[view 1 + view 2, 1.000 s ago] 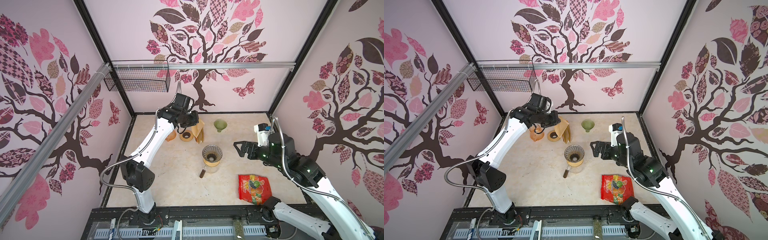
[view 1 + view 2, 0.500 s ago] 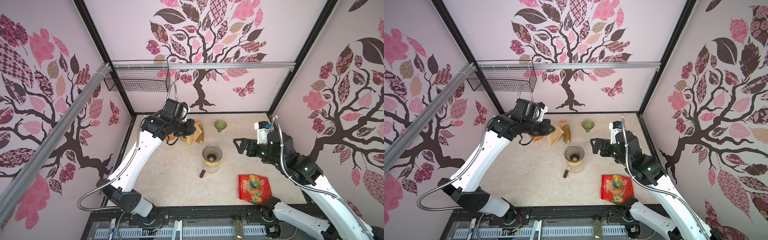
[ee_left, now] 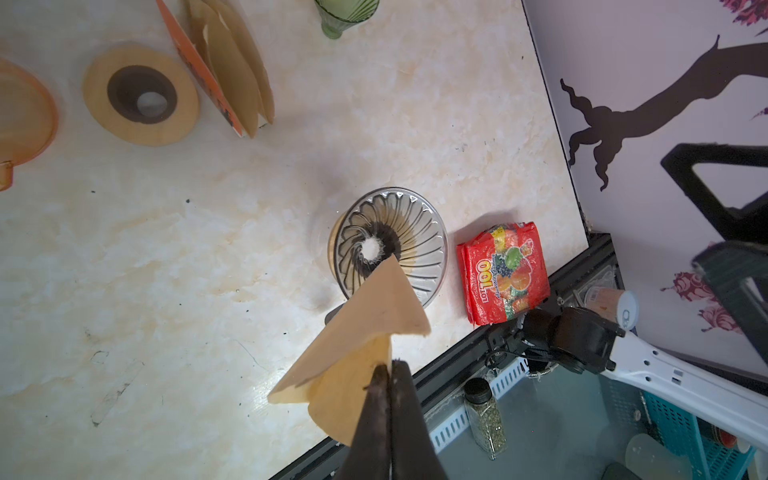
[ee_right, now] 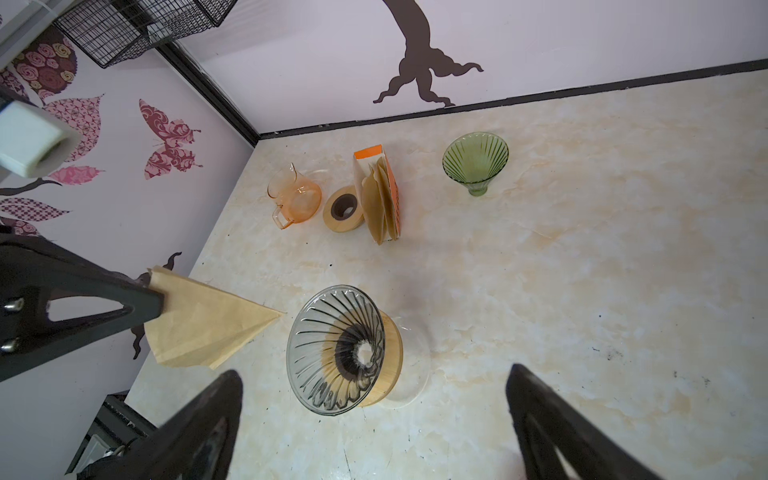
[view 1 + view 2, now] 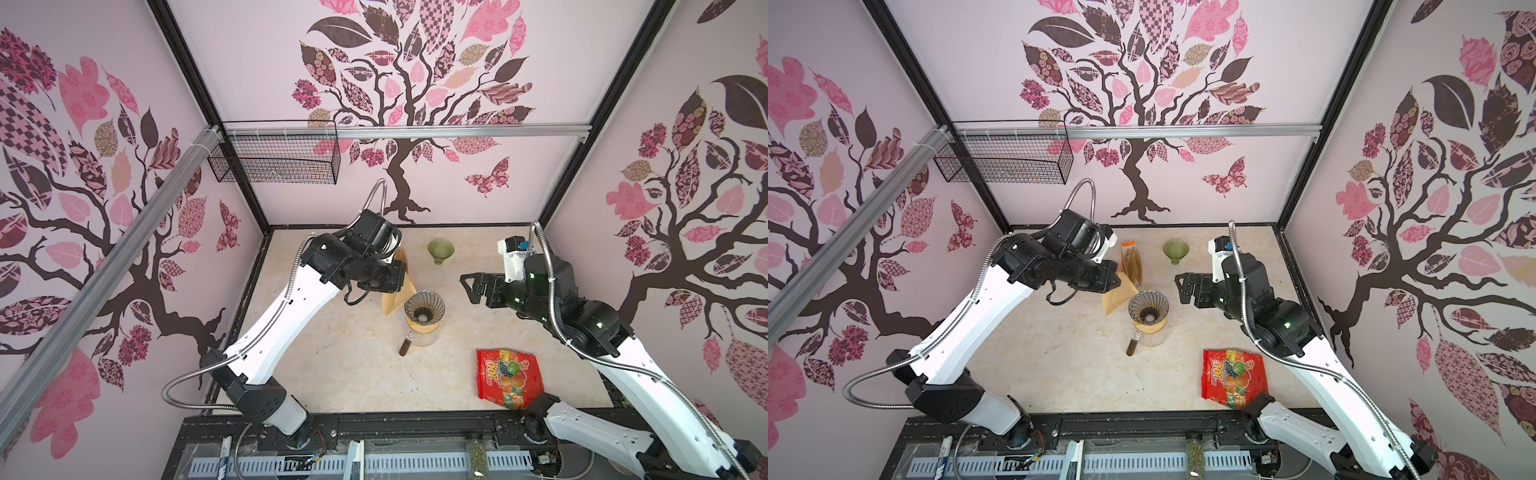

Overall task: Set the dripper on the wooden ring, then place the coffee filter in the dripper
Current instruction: 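Carry the paper filter over the ribbed dripper with the left gripper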

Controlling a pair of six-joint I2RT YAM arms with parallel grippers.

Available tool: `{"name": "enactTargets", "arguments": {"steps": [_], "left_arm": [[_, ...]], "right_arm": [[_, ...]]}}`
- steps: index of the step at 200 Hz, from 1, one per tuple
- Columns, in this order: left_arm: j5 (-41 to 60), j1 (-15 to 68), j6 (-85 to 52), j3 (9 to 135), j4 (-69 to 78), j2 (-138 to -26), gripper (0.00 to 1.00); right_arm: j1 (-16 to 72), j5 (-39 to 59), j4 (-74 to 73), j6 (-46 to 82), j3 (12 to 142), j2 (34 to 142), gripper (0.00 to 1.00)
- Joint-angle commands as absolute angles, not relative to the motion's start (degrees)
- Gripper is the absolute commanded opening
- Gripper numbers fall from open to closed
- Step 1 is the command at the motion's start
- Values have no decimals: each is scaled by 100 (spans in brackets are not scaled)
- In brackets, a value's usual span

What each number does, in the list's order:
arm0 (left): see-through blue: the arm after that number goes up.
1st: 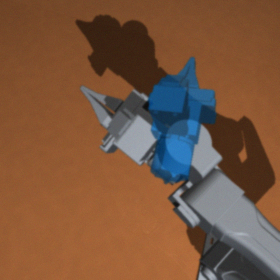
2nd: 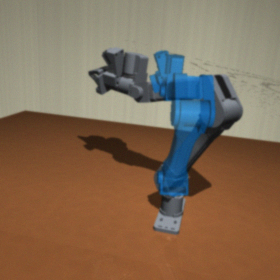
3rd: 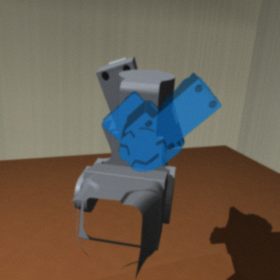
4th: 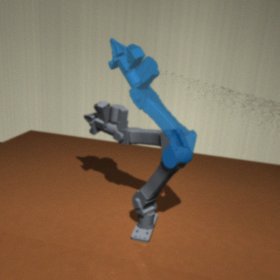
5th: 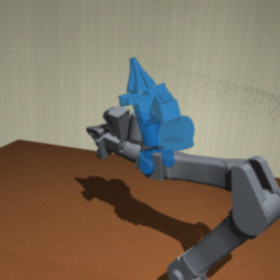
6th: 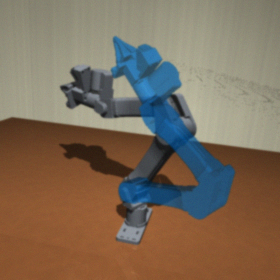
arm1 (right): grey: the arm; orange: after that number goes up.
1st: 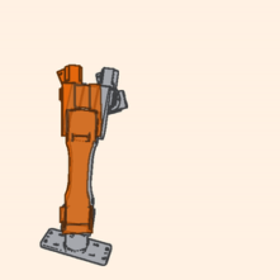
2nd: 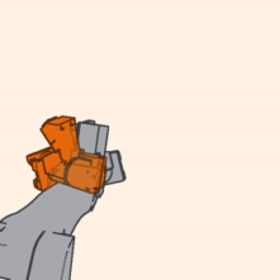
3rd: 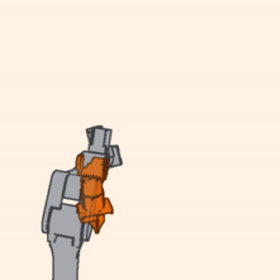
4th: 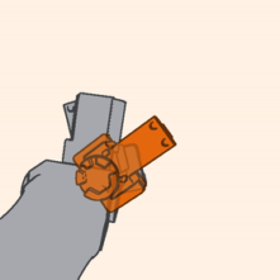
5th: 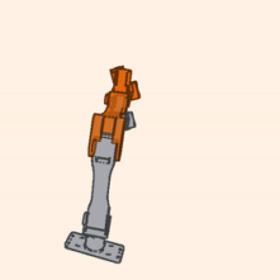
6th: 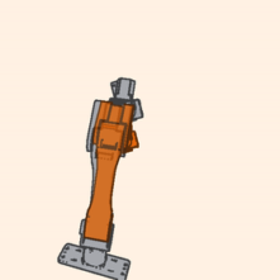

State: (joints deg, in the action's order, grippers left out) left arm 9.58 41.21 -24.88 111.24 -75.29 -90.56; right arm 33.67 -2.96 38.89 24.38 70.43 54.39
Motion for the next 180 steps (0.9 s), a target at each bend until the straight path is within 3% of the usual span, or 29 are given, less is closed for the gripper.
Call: {"name": "enactTargets", "arguments": {"steps": [1,180], "left_arm": [[729,4331,-2279,11577,-7831,-9288,0],[-148,5016,-2014,12641,-8312,-10869,0]], "right_arm": [[3366,-248,3963,2320,7086,5336,100],[3368,-344,4061,2059,6780,5001,100]]}}
